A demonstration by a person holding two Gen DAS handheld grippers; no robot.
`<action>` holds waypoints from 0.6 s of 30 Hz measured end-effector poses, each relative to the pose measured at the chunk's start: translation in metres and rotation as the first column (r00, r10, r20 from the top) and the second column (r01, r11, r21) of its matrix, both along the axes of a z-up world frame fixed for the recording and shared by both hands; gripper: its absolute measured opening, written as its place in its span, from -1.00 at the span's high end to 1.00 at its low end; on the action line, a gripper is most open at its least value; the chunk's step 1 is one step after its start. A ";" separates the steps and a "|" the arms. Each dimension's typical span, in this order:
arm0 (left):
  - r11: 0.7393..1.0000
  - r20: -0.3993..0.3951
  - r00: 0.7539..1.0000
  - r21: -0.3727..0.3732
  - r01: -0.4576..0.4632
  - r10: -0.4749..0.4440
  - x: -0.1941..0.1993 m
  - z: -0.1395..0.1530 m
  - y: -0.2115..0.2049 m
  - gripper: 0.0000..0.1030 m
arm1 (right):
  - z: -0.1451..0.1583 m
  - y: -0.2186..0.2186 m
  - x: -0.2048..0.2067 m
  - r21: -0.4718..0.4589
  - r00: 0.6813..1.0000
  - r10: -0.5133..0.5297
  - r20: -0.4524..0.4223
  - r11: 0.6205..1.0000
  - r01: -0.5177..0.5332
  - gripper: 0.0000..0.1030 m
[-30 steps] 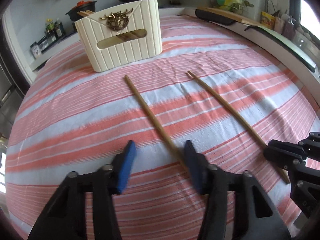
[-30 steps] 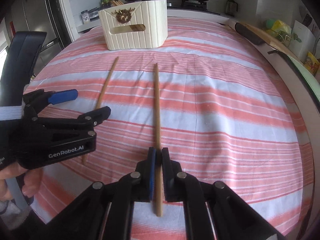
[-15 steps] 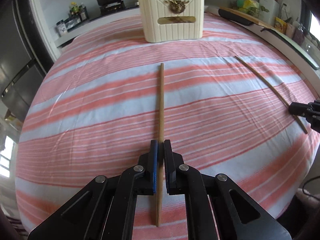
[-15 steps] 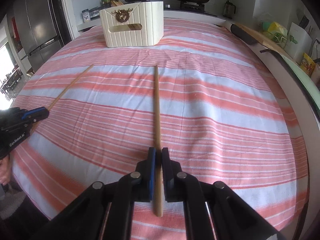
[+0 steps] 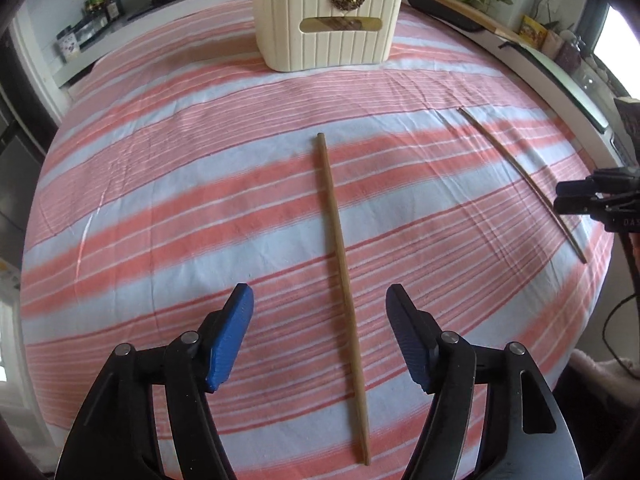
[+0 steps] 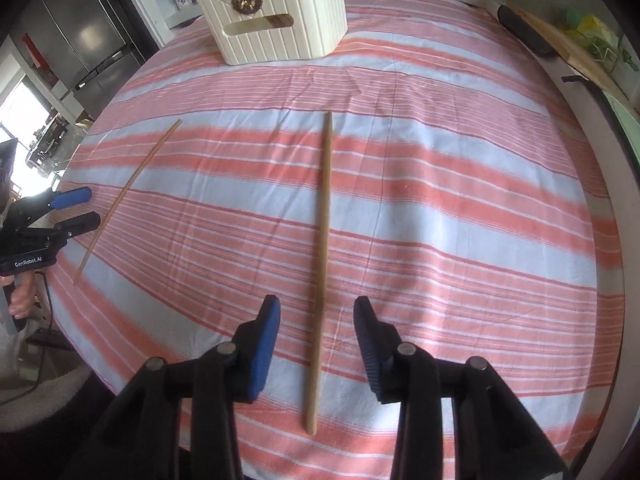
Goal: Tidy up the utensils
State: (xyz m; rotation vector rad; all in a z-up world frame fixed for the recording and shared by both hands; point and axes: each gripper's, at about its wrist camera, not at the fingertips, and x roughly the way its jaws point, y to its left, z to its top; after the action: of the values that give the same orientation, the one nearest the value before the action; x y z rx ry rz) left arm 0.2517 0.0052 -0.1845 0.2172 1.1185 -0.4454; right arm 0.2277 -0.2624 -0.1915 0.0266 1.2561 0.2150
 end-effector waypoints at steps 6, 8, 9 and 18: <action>0.998 -0.020 0.999 0.049 0.045 -0.044 0.030 -0.009 -0.015 -0.37 | -0.006 0.005 0.028 -0.037 0.999 0.035 -0.023 0.999 -0.036 0.25; 0.997 -0.039 0.998 0.068 0.045 -0.043 0.041 -0.014 -0.017 -0.34 | -0.011 0.007 0.037 -0.050 0.998 0.052 -0.026 0.997 -0.053 0.25; 0.996 -0.047 0.998 0.075 0.050 -0.047 0.046 -0.016 -0.019 -0.36 | -0.013 0.009 0.041 -0.060 0.998 0.054 -0.028 0.997 -0.056 0.25; 0.997 -0.051 0.998 0.055 0.050 -0.048 0.091 -0.011 -0.046 0.81 | -0.013 0.030 0.103 -0.069 0.997 0.076 0.013 0.995 -0.075 0.41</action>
State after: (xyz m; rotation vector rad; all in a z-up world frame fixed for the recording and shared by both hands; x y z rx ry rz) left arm 0.3423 -0.0405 -0.1959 0.2845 1.1768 -0.4654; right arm 0.3310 -0.2326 -0.2050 -0.0812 1.2492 0.2367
